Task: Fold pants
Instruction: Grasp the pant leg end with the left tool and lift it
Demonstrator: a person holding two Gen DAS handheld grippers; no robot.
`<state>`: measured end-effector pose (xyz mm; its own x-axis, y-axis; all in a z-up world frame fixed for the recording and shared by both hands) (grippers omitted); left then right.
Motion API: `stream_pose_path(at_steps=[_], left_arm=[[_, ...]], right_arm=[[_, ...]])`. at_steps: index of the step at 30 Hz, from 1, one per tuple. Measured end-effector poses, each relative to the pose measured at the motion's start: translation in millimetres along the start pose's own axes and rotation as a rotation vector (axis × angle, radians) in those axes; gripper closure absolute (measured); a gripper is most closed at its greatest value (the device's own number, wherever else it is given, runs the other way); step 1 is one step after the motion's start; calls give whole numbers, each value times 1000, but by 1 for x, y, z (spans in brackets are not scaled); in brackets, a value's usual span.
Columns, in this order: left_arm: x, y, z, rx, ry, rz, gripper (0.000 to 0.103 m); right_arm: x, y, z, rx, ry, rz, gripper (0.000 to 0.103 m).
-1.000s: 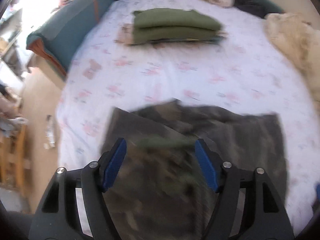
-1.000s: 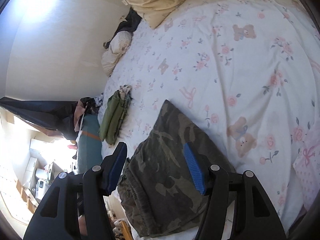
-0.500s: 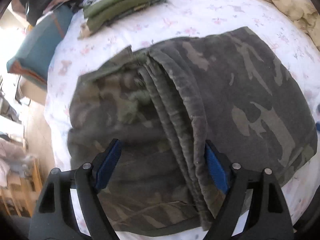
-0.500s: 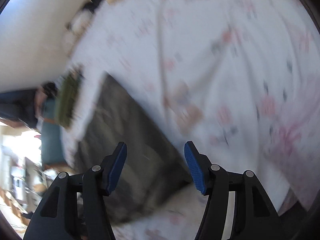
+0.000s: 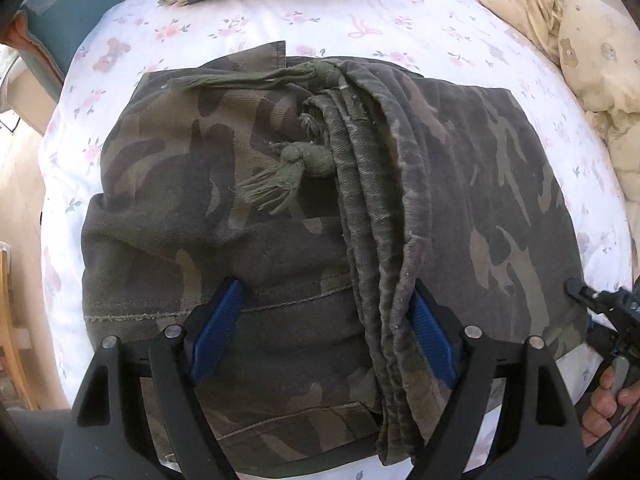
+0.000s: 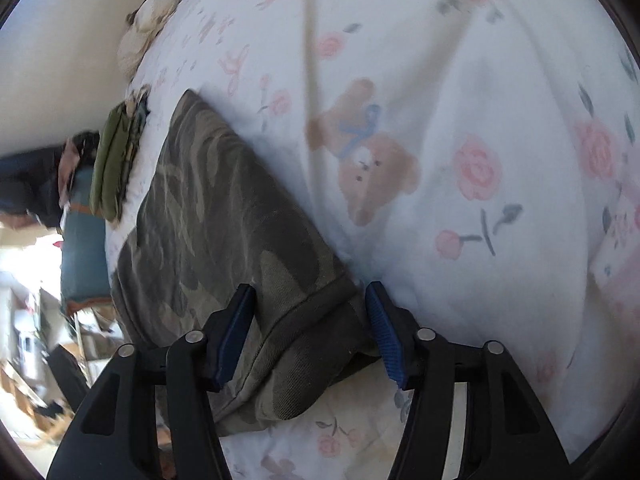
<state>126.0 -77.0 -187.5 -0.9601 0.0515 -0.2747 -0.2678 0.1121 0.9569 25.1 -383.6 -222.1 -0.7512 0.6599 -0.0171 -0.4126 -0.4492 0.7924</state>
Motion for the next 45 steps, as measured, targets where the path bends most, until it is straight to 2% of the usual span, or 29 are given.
stream_pose_path(at_steps=[2, 5, 10, 13, 17, 21, 23, 26, 28, 29, 30, 33, 38, 41, 42, 45], left_arm=[[1, 1, 0, 12, 4, 3, 22], [4, 7, 0, 38, 27, 3, 23], [7, 39, 8, 108, 77, -28, 25], [-13, 74, 5, 153, 73, -90, 25], [-54, 113, -7, 177, 39, -137, 24], [-98, 117, -44, 204, -37, -113, 25], [-110, 110, -60, 220, -24, -95, 26], [-120, 87, -91, 252, -54, -10, 26], [-124, 67, -109, 215, -95, 53, 27], [-124, 63, -113, 202, -110, 68, 29], [-126, 58, -116, 172, -126, 69, 36], [-125, 46, -120, 149, -125, 87, 37], [-127, 42, -118, 158, -114, 84, 37], [-135, 44, -123, 213, -91, 122, 35], [-137, 44, -126, 221, -93, 127, 31], [-140, 37, -141, 190, -158, 139, 26]], right_arm=[[-1, 2, 12, 3, 52, -9, 89], [2, 21, 37, -14, 160, -76, 91], [21, 63, 100, -135, 368, -189, 92], [42, 75, 137, -204, 511, -212, 92], [66, 73, 170, -278, 642, -173, 92], [81, 65, 188, -327, 694, -124, 92], [85, 64, 192, -337, 710, -118, 93], [92, 63, 198, -353, 739, -107, 94], [97, 64, 201, -365, 765, -102, 96], [101, 65, 203, -367, 786, -101, 98], [104, 64, 205, -370, 799, -98, 98], [108, 56, 203, -323, 818, -85, 100], [94, 44, 188, -296, 748, -61, 100], [94, 35, 183, -282, 730, -28, 100], [95, 33, 182, -279, 729, -20, 100], [105, 32, 186, -269, 759, -15, 100]])
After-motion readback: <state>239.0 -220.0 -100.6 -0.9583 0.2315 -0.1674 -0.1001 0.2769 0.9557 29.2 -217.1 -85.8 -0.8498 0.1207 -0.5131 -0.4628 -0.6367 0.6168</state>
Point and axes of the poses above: each gripper's, at about its wrist camera, not at the fingertips, and y roughly against the way its jaws point, z to its left, x to its underside, the point moved 6 cm from there along -y, roughly the way its jaws point
